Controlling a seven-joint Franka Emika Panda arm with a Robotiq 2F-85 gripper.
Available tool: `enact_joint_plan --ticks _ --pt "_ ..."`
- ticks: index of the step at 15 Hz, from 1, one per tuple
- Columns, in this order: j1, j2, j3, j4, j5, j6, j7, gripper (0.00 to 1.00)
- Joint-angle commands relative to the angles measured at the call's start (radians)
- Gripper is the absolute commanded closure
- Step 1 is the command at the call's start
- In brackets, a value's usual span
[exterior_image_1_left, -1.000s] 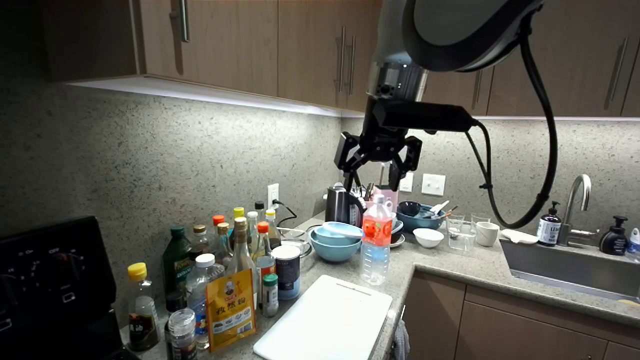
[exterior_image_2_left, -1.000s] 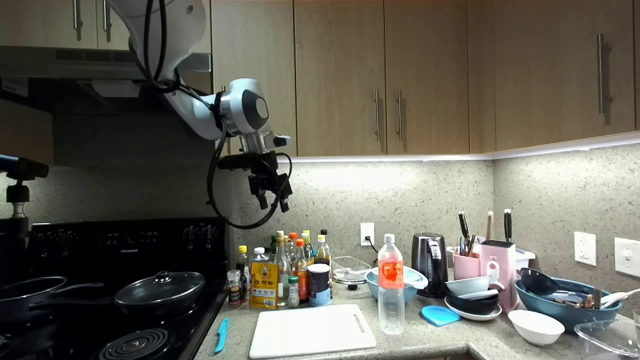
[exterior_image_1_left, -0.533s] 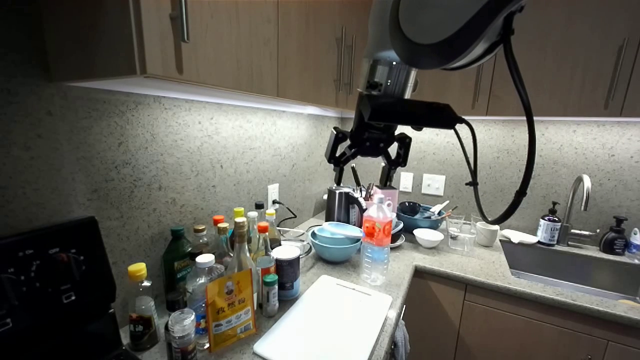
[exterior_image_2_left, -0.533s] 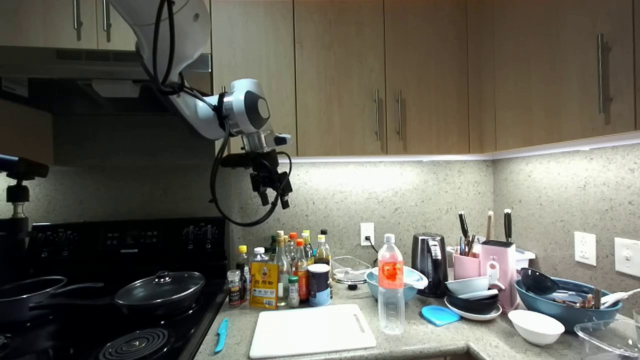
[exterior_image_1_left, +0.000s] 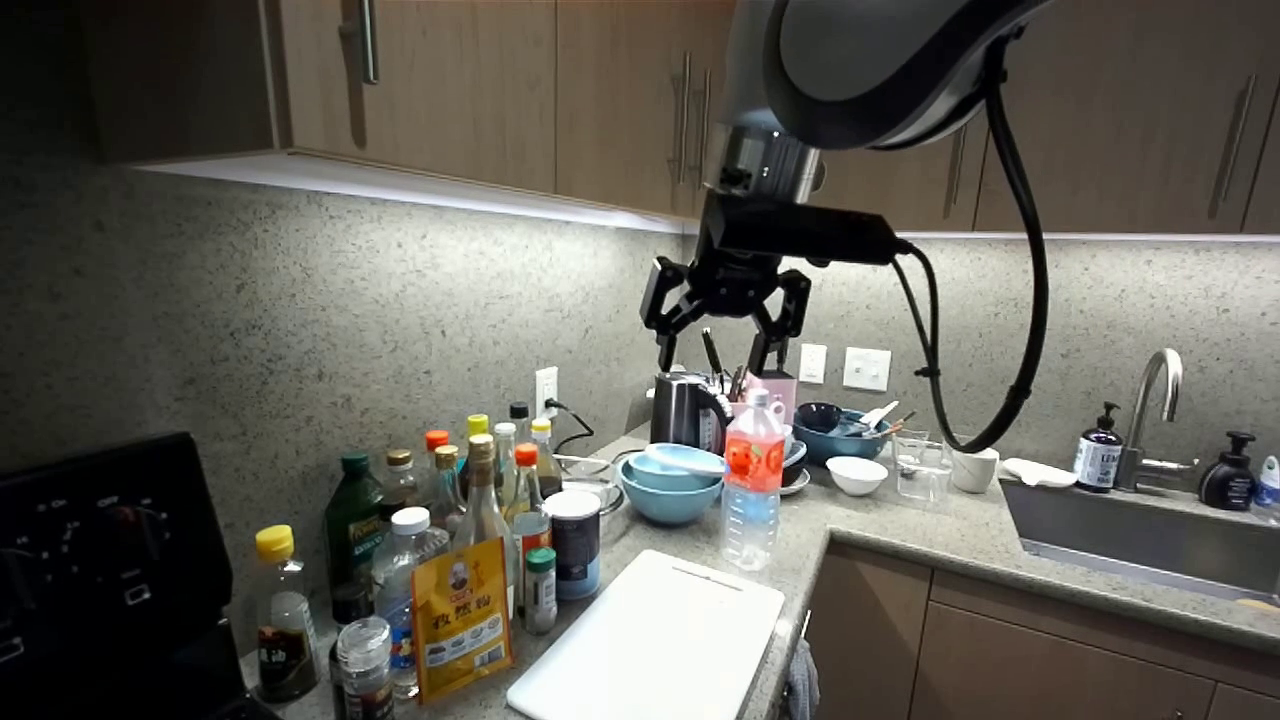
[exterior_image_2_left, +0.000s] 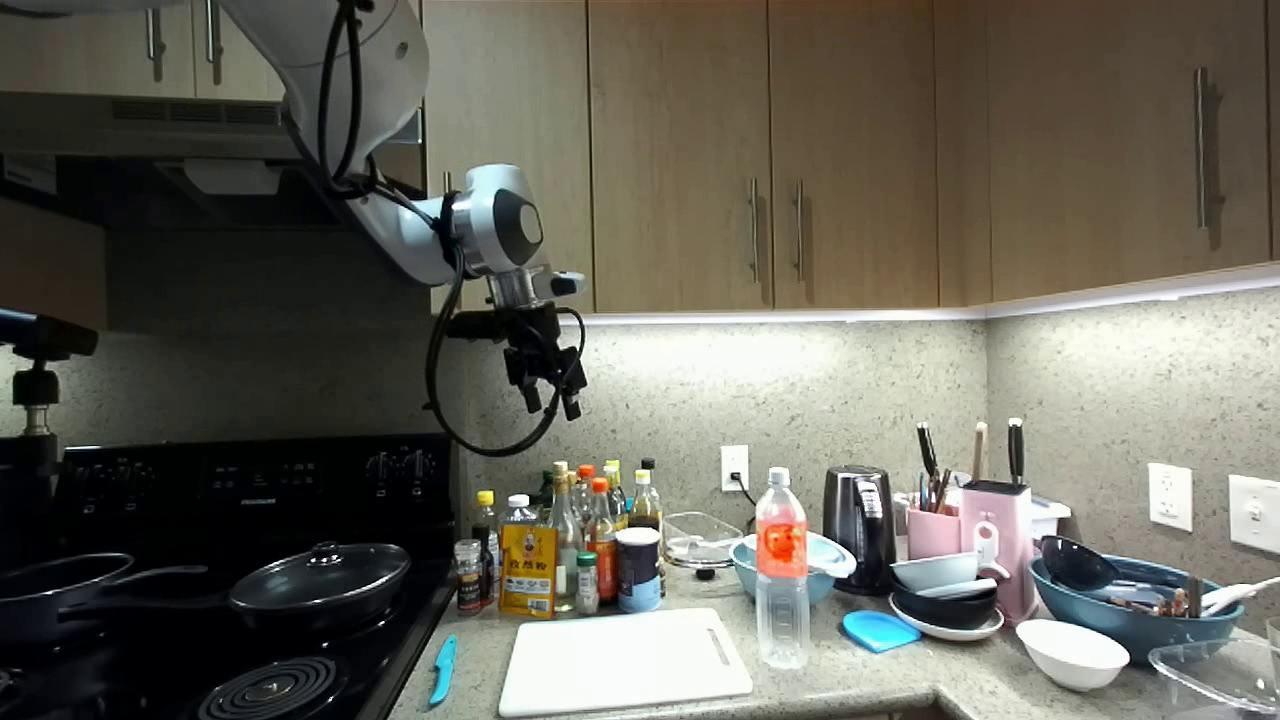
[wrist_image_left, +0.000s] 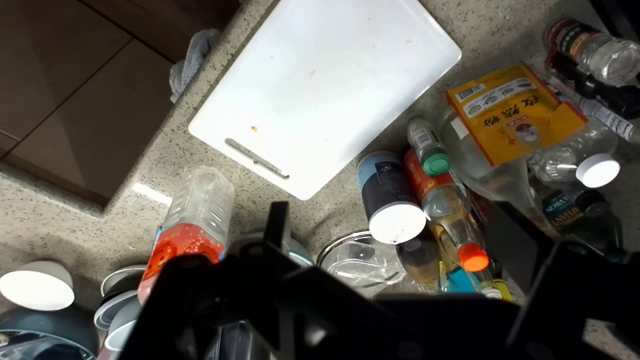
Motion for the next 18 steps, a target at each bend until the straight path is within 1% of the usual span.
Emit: enact_joint_plan --ticks 1,5,9,14,18 --pt "0.028 0.089 -0.029 0.109 -0.009 0.045 0.074 0.0" --pt "0.048 0.18 -0.07 0.243 -0.005 0.087 0.155 0.0" --pt "0.056 0.222 -0.124 0.328 -0.007 0.097 0.229 0.0" --pt "0.048 0.214 -0.19 0.368 -0.012 0.151 0.361 0.0" --pt "0.045 0.202 -0.22 0.367 -0.02 0.179 0.424 0.0"
